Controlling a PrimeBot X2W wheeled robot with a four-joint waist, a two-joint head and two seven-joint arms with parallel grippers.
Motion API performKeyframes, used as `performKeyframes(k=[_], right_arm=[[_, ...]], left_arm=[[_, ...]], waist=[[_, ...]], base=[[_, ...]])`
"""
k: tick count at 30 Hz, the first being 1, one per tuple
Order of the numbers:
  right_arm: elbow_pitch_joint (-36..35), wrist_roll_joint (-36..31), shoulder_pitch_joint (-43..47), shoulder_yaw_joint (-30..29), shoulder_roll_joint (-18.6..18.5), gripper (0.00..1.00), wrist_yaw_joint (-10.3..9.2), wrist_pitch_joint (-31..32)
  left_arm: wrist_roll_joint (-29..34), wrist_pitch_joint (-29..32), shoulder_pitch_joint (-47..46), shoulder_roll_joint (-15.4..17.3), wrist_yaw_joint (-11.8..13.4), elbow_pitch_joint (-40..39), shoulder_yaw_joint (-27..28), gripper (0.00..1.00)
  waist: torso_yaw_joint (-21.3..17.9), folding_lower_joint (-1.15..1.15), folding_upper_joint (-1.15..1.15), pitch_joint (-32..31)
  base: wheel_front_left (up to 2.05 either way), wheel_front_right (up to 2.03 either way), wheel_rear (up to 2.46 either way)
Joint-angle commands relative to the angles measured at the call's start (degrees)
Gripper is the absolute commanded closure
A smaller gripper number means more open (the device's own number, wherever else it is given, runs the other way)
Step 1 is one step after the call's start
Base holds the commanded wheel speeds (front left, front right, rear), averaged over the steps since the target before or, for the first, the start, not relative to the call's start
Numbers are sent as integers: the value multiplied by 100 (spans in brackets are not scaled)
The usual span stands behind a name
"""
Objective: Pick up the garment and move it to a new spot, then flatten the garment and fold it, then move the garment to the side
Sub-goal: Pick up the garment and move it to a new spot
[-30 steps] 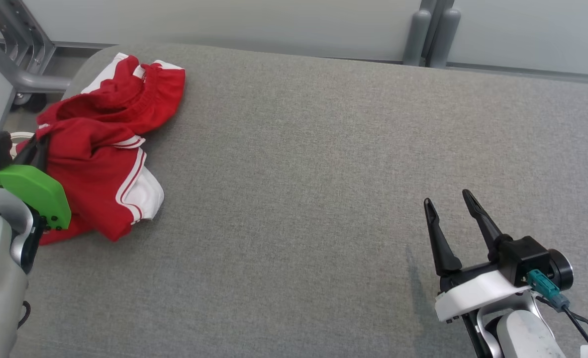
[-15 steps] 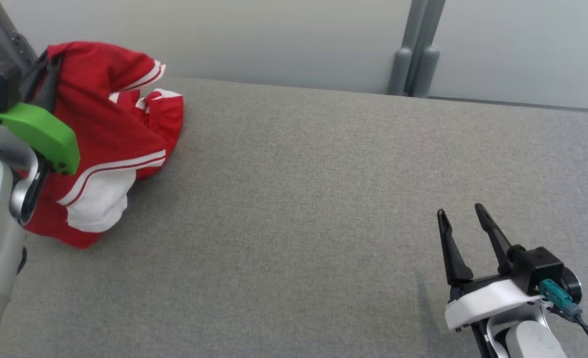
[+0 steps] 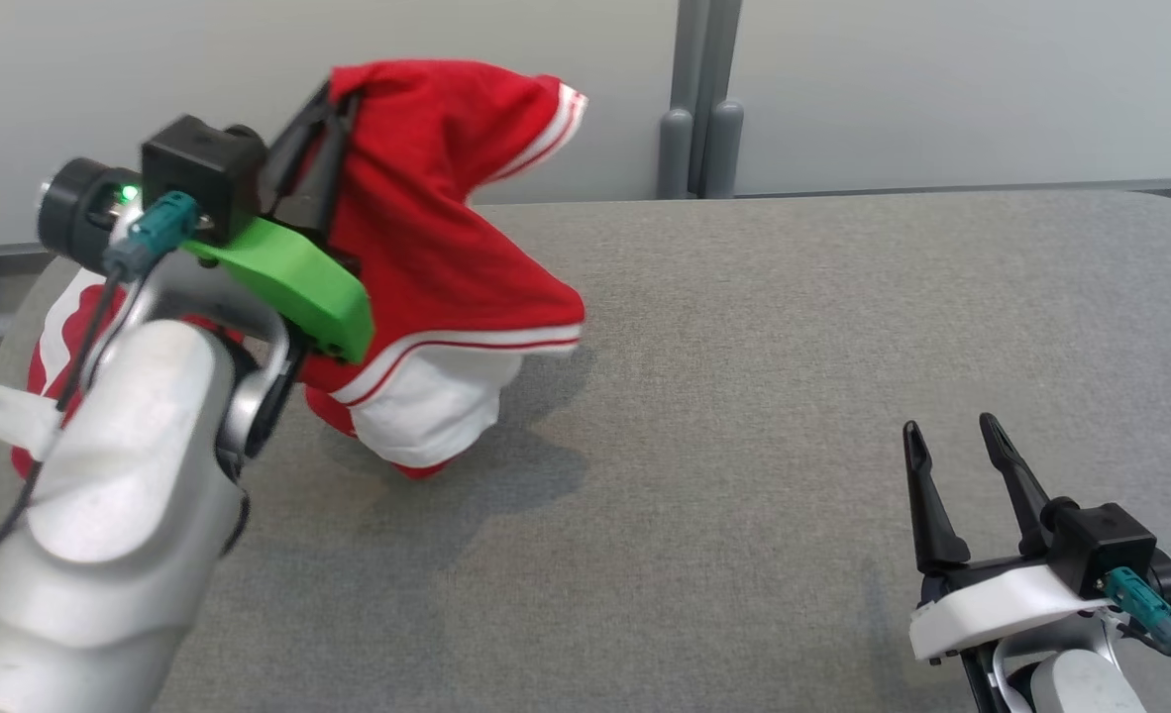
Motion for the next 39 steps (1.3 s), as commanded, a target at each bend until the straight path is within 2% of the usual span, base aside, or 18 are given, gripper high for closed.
performKeyframes(k=[1,5,8,16,25,26,34,39], right_arm=[[-20,6,45,-13,-22,0,3,-20],[-51,35,16,-45,-24,0,3,-21],[-77,37,-47,-67,-23,0,3,-21],[-138,40,-210,-28,-21,0,3,-21],[-193,123,-463,159,-20,0,3,-21],[-194,144,-522,213,-19,0,3,-21],[-209,221,-716,451,-20,0,3,-21],[-191,224,-750,463,-20,0,3,-21]], left_arm=[[-51,19,96,-61,42,-24,-26,100],[-91,-59,307,-505,128,-28,-273,100],[-112,-103,430,-784,90,112,-478,100],[34,-157,275,-1172,-38,876,-904,100],[74,-368,-492,-1297,-94,2404,-846,100],[64,-458,-694,-1331,-80,2756,-790,100],[-4,-1004,-1290,-1225,200,4001,-507,100],[-98,-1180,-1398,-1160,383,4487,-337,100]], waist=[[-256,0,23,1],[-519,0,23,41],[-708,0,23,118],[-1224,0,23,514],[-1701,0,23,1052],[-1777,0,23,1166],[-2044,0,23,1514],[-2073,0,23,1571]], base=[[0,0,0],[0,0,0],[0,0,0],[0,0,0],[0,0,0],[0,0,0],[0,0,0],[0,0,0]])
